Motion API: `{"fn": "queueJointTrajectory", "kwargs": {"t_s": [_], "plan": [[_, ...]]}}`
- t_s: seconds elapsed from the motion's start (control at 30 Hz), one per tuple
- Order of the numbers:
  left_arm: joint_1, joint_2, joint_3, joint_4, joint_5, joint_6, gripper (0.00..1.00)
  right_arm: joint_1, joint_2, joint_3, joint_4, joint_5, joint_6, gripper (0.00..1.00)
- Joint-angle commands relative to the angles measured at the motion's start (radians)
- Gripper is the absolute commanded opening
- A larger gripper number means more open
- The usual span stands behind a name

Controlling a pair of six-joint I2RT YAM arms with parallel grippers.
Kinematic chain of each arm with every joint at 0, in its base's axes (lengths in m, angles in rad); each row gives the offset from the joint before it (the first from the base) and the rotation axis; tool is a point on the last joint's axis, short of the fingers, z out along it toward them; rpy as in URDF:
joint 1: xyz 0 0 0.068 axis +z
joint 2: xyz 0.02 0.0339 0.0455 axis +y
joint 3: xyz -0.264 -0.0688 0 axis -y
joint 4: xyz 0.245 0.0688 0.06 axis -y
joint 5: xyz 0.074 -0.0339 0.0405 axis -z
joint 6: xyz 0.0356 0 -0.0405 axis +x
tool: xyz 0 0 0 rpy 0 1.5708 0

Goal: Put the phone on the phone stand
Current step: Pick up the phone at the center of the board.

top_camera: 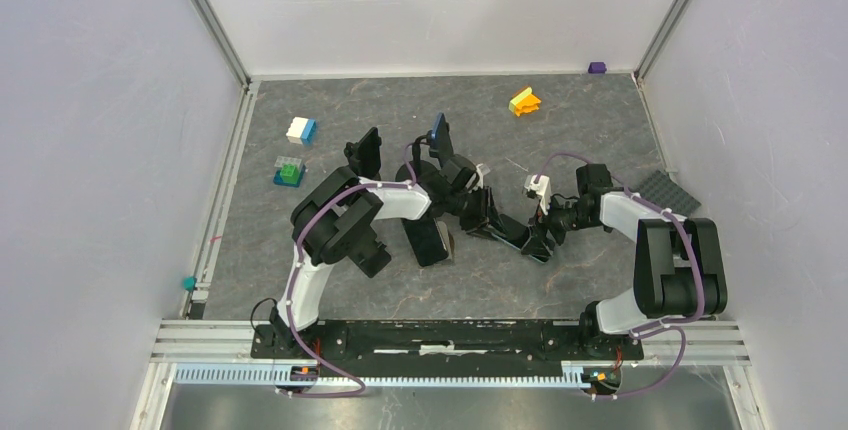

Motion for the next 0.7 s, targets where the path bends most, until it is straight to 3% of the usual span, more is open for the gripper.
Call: {"fn": "queueJointTrajectory", "kwargs": {"t_s": [0.0,0.2,0.5,0.67], "plan": [[-0.051,-0.012,0.078,0.015,0.063,0.062,0.15,0.002,0.009,-0.036,-0.044,0.082,-0.012,0.47],[-0.058,-0.008,0.092,0.000,0.063,0.085,0.09,0.003,0.002,-0.046,-0.045,0.092,-0.014,0.62],[-0.075,-0.043,0.087,-0.033,0.044,0.137,0.04,0.003,-0.031,-0.037,-0.066,0.087,-0.029,0.96],[-0.084,-0.071,0.086,-0.065,0.022,0.180,0.02,0.003,-0.069,-0.014,-0.086,0.082,-0.026,0.98]]}}
